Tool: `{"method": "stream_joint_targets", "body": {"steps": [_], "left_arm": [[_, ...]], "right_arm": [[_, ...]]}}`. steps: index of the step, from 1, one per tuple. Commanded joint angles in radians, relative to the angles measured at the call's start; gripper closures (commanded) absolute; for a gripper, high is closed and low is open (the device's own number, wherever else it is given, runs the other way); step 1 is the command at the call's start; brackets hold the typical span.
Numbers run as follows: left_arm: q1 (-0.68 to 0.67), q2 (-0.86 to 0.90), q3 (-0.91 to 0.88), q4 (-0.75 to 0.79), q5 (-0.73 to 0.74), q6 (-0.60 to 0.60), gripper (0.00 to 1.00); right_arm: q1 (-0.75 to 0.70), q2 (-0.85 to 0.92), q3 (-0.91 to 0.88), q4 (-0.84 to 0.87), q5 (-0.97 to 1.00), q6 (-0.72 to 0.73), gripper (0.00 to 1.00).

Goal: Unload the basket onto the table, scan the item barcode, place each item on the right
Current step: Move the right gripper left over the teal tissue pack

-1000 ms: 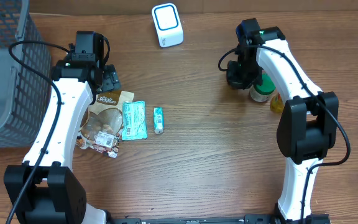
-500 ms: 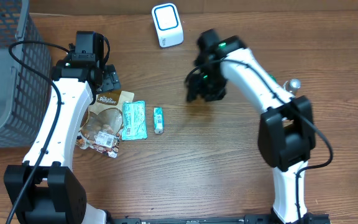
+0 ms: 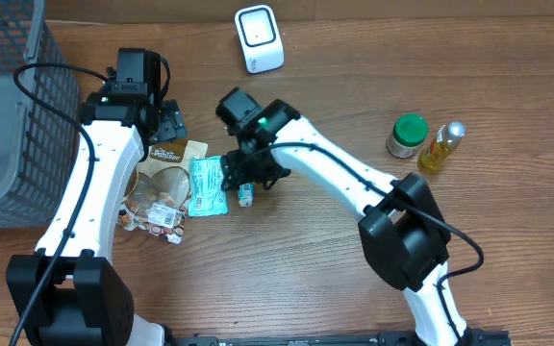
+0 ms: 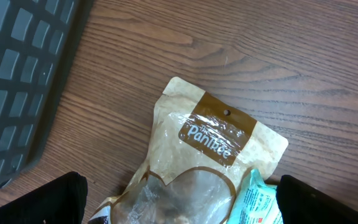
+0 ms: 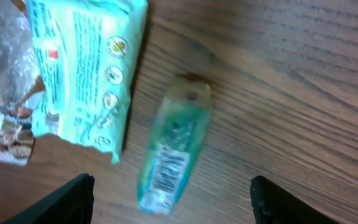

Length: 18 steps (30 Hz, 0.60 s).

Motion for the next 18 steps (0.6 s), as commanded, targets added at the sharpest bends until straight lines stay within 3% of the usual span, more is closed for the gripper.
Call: {"method": "stream_joint_targets", "body": {"steps": [1,15,18], "left_arm": [[-0.007,0.01,0.003,0.002,-0.01,0.001,0.01],[-0.007,0.01,0.004,0.002,-0.01,0.001,0.0],[-0.007,0.01,0.004,0.002,-0.01,0.001,0.01]], "right_arm": [[0.022,-0.006,-0.007,0.023,0.078,0.052,0.23],[0.056,0.043,-0.008,0.047,0.08,0.075,0.28],[0.056,0.05,-0.008,0.047,0.08,0.075,0.39]]}}
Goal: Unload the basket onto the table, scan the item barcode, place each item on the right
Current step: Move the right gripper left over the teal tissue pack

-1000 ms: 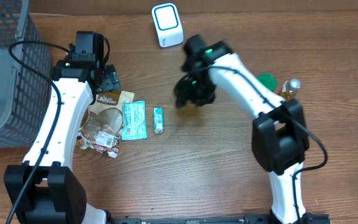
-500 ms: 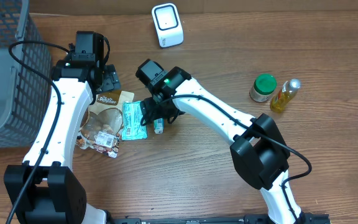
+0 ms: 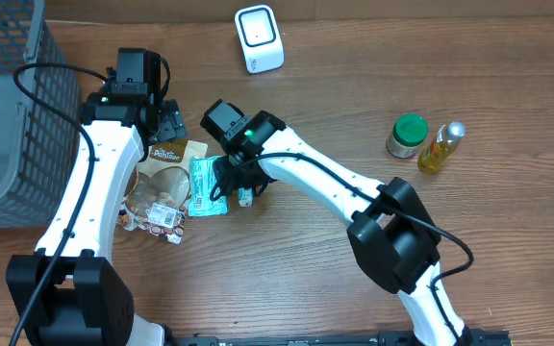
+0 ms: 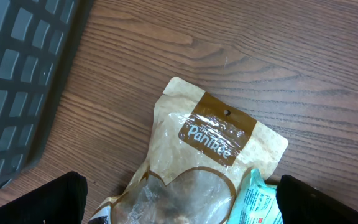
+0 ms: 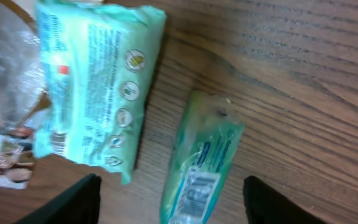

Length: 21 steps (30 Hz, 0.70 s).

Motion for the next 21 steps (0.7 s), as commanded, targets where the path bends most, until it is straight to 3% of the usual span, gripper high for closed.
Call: {"method": "stream_joint_targets", "body": {"steps": [1,4,21], "left_arm": [[-0.007,0.01,0.003,0.002,-0.01,0.001,0.01],[-0.007,0.01,0.003,0.002,-0.01,0.001,0.01],[-0.007,0.01,0.003,0.002,-0.01,0.001,0.01]], "right_arm": [[0.004,0.022,-0.008,0.003,0.013,0.009,0.44],[0.004,0.022,-0.008,0.003,0.013,0.009,0.5],[0.004,0.027,-0.03,0.007,0.013,0.009,0.49]]}}
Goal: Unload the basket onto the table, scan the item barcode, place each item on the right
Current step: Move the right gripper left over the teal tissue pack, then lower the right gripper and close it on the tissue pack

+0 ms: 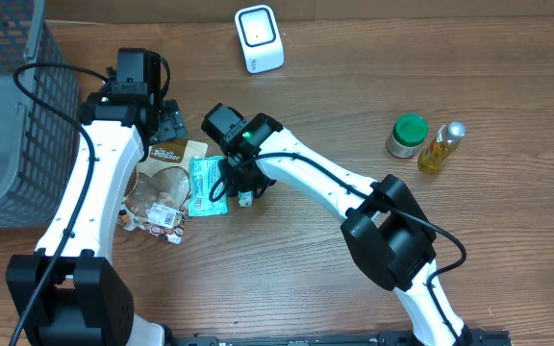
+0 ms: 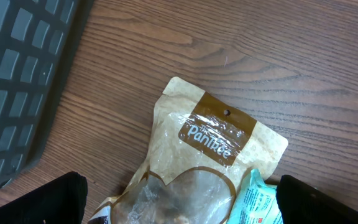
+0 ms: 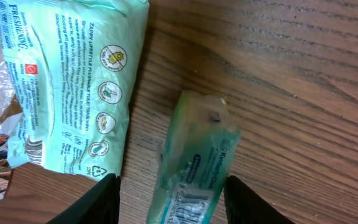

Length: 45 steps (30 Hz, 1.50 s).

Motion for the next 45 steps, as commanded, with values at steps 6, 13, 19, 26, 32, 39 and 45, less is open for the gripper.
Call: {"method": "stream_joint_targets", "body": {"steps": [6,13,19,26,32,39,45], "left_arm": [[-0.007,0.01,0.003,0.002,-0.011,0.001,0.0],[-0.007,0.01,0.003,0.002,-0.01,0.001,0.0],[-0.007,0.01,0.004,0.002,-0.011,0.001,0.0],[-0.007,0.01,0.003,0.002,-0.01,0.001,0.01],[-0.007,0.01,0.004,0.002,-0.011,0.001,0.0],[-0.007,0.01,0.003,0.002,-0.01,0.001,0.0],[-0.007,0.01,0.003,0.002,-0.011,0.001,0.0]], "right_arm": [[0.004,0.003,-0.065,0.037,0.008,0.004,0.5],[0.002,0.003,-0.067,0.037,0.008,0.004,0.71],[-0.01,0.0,-0.05,-0.005,0.063,0.004,0.75],[-0.075,-0.016,0.013,-0.138,0.196,0.003,0.8],[-0.113,-0.016,0.005,-0.144,0.195,0.004,0.77],[-0.107,-0.016,0.004,-0.14,0.187,0.004,0.63],[-0.108,-0.016,0.004,-0.14,0.187,0.004,0.47]]}}
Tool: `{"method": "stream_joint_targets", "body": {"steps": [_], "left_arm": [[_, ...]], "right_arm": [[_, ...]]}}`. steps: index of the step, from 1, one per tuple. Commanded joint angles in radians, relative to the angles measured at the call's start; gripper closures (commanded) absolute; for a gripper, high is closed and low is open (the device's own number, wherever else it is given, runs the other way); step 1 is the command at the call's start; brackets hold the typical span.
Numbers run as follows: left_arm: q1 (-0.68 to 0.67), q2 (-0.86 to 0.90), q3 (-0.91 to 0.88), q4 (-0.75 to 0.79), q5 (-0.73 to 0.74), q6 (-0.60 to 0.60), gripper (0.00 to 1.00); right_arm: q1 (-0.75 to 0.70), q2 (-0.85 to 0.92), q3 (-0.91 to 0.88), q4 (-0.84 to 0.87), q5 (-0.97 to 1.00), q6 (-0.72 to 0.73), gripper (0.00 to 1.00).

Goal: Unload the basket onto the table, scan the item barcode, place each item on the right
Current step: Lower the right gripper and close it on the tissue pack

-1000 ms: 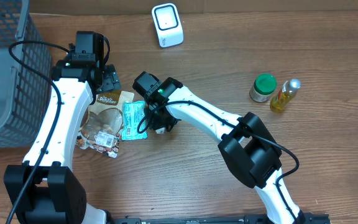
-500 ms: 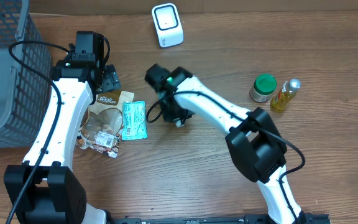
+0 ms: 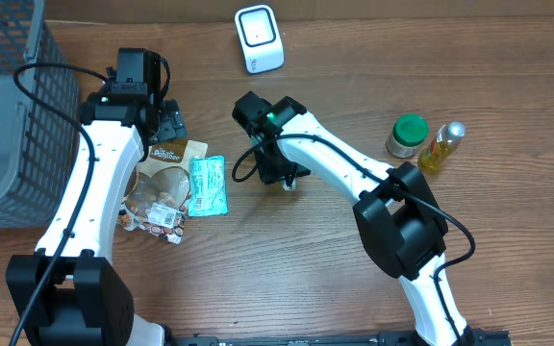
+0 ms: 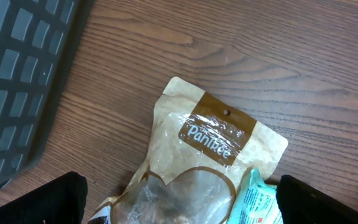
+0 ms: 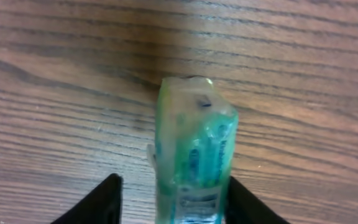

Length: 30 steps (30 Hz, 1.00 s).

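Observation:
A small teal pack (image 5: 194, 149) with a barcode label sits between my right gripper's (image 5: 174, 208) fingers, which are shut on it; in the overhead view the small teal pack (image 3: 288, 183) pokes out below the right gripper (image 3: 279, 173) near the table's middle. The white scanner (image 3: 259, 38) stands at the back edge, well beyond it. My left gripper (image 4: 179, 208) hangs open over the brown Pantree bag (image 4: 210, 149), nothing between its fingers.
A teal wipes pack (image 3: 208, 185) and snack bags (image 3: 157, 207) lie left of the right gripper. A grey basket (image 3: 12, 106) fills the far left. A green-lidded jar (image 3: 409, 135) and an oil bottle (image 3: 440, 146) stand at the right.
My right gripper has shut on the small teal pack and moved to the right with it, away from the wipes pack. The left arm has not moved.
The right gripper was open above the small teal pack lying next to the wipes pack. It then stood lower and closer around the pack. Now it holds the pack further right, over bare wood. The left gripper stayed open over the brown bag throughout.

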Motion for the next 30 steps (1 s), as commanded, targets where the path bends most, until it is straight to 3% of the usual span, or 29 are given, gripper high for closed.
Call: {"method": "stream_joint_targets", "body": {"steps": [1,30], "left_arm": [[-0.007,0.01,0.003,0.002,-0.01,0.001,0.0],[-0.007,0.01,0.003,0.002,-0.01,0.001,0.0]], "right_arm": [[0.003,-0.016,0.021,0.002,0.003,0.001,0.46],[0.005,-0.016,0.021,0.026,-0.214,-0.007,0.44]]}}
